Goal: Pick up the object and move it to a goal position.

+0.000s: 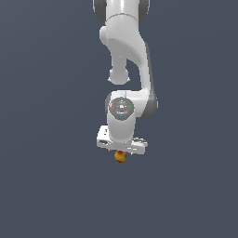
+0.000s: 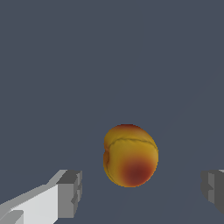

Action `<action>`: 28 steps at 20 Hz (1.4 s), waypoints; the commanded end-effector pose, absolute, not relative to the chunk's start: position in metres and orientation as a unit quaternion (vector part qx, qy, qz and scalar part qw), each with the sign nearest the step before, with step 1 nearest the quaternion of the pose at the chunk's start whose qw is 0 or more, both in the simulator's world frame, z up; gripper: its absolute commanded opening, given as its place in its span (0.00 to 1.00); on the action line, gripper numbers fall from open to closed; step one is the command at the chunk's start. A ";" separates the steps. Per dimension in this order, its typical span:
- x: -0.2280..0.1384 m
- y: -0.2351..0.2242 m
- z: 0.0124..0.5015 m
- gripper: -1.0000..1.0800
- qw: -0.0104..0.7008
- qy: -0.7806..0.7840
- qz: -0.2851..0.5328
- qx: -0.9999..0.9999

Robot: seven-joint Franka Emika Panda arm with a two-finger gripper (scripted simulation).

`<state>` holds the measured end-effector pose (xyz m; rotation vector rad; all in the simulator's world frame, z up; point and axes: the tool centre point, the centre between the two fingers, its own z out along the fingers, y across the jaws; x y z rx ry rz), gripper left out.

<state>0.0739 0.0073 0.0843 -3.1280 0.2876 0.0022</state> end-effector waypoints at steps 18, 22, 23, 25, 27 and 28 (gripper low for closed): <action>0.075 0.007 0.034 0.00 0.000 0.092 0.000 -0.996; 0.075 0.007 0.034 0.00 0.000 0.092 0.000 -0.996; 0.075 0.007 0.034 0.00 0.000 0.092 0.000 -0.996; 0.075 0.007 0.034 0.00 0.000 0.092 0.000 -0.996; 0.075 0.007 0.034 0.00 0.000 0.092 0.000 -0.996; 0.075 0.007 0.034 0.00 0.000 0.093 0.000 -0.996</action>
